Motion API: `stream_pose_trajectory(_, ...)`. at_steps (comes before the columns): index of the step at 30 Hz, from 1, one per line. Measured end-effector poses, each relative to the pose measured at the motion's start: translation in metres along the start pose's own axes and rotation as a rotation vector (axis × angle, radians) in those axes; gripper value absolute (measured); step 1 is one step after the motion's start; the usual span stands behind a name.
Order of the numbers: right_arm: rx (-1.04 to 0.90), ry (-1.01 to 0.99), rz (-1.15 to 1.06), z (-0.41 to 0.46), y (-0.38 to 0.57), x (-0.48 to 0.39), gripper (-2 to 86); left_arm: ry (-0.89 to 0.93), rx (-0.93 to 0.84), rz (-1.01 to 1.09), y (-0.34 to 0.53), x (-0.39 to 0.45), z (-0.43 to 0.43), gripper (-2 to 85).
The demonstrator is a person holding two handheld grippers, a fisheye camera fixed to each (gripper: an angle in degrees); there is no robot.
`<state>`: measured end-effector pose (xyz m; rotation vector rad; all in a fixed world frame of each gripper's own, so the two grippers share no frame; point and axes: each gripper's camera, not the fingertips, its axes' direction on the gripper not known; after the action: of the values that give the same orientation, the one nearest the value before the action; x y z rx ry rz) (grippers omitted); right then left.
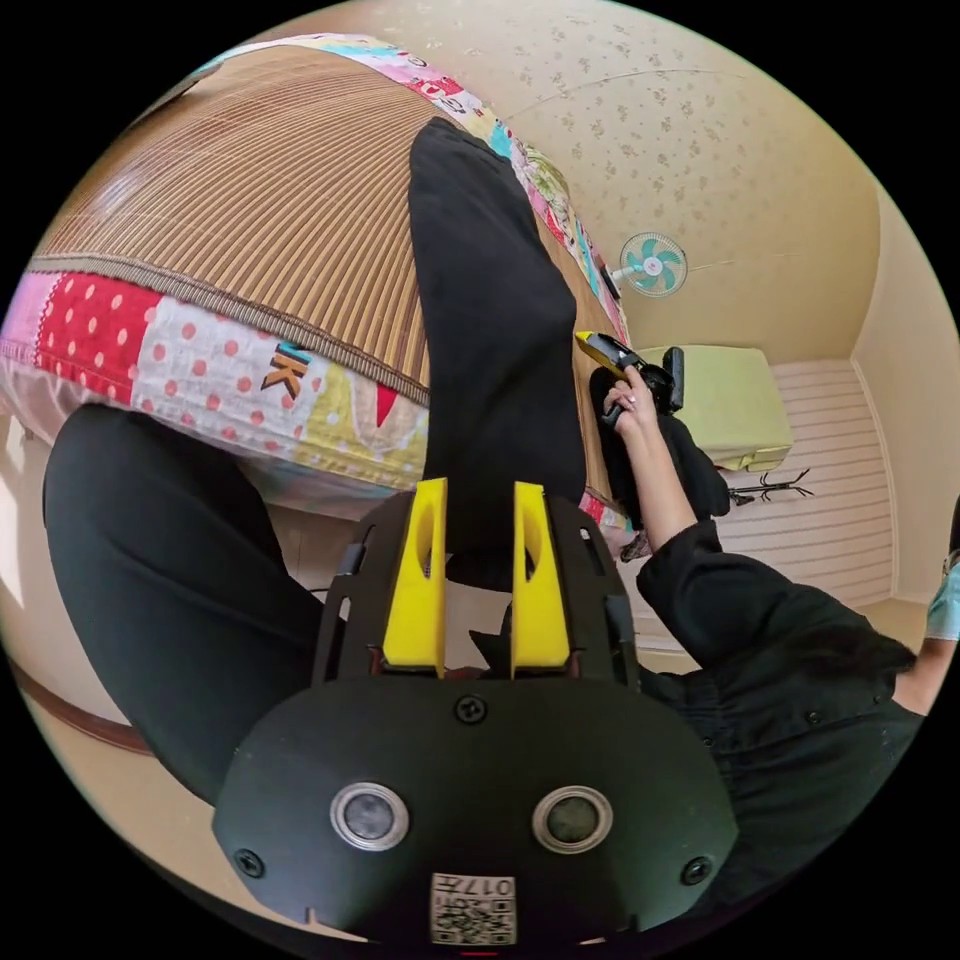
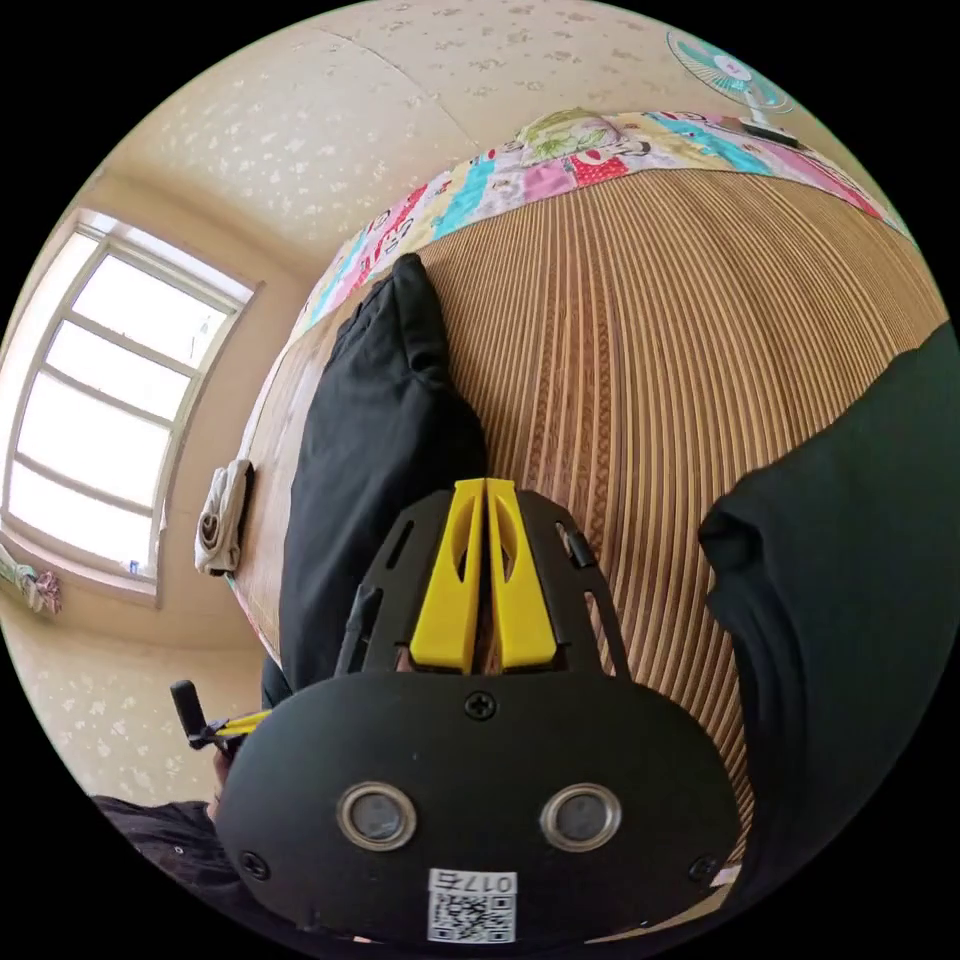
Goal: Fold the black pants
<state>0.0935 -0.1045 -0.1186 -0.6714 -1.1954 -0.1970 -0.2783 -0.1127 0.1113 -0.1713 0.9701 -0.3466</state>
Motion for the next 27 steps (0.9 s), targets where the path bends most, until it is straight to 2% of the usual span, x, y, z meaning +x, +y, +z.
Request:
stream_pose_trajectory(4,-0.009,-0.153,-0.19,-0.02,0.071,-0.018,7.7,-0.066,0.038,0.05,-0.013,-0.004,0.011,10.9)
stream_pose_trajectory(8,-0.087,-0.074,-0.233,-0.015,0.153,-0.037,8.8,-0.058,-0.054,0.037,-0.024,-0.007,0.052,11.1)
stream_pose_trajectory(11,-0.008,0.093,-0.285,-0.022,0.197,-0.056,7.2,-0.118,-0.024,0.011,-0.016,-0.002,0.071,10.3)
stream_pose_trajectory(13,0.011,0.149,-0.257,-0.03,0.208,-0.061,7.1,-0.13,-0.009,0.008,-0.012,0.002,0.074,10.4)
stream_pose_trajectory(16,0.008,0.045,-0.2,-0.037,0.215,-0.054,7.1,-0.094,0.004,-0.001,-0.004,0.003,0.077,11.1)
stream_pose_trajectory(19,0.023,0.011,-0.152,-0.045,0.219,-0.039,3.9,-0.158,-0.011,-0.033,-0.001,0.005,0.08,6.2)
stream_pose_trajectory(23,0.136,-0.109,-0.113,-0.093,0.229,-0.031,2.9,-0.108,0.02,0.08,0.014,0.036,0.061,3.6)
stream_pose_trajectory(25,0.155,-0.065,-0.11,-0.104,0.235,-0.027,3.0,-0.079,0.009,0.111,0.023,0.041,0.062,3.6)
stream_pose_trajectory(27,0.06,0.018,-0.075,-0.091,0.234,-0.01,3.9,-0.102,-0.035,0.063,0.027,0.031,0.071,4.6)
